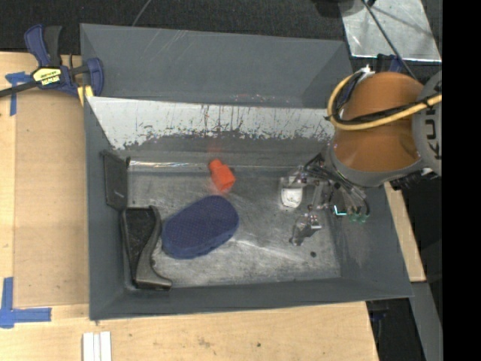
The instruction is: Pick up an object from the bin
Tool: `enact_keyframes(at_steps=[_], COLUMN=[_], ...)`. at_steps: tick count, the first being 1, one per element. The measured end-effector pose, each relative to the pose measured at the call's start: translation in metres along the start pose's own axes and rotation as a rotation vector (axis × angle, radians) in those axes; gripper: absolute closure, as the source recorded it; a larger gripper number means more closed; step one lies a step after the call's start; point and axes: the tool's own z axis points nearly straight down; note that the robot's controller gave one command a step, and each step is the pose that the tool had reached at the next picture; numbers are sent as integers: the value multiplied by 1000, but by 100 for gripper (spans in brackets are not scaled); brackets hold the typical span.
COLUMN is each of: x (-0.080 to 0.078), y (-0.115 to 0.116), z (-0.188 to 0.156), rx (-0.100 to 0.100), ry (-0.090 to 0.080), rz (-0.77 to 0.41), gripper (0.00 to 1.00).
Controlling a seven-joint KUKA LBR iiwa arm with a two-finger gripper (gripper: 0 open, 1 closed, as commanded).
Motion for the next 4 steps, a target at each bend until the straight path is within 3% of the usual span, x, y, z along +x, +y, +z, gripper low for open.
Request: enact_keyframes(at_steps=[1, 2, 3, 4], x=[-28, -31, -34, -9], y=[89, 125, 125, 146], z=[61, 99, 96, -31], rx=[-3, 3, 1, 0], ry=[-3, -10, -20, -16], rz=[-119, -235, -233, -229], gripper=[0, 0, 100, 100])
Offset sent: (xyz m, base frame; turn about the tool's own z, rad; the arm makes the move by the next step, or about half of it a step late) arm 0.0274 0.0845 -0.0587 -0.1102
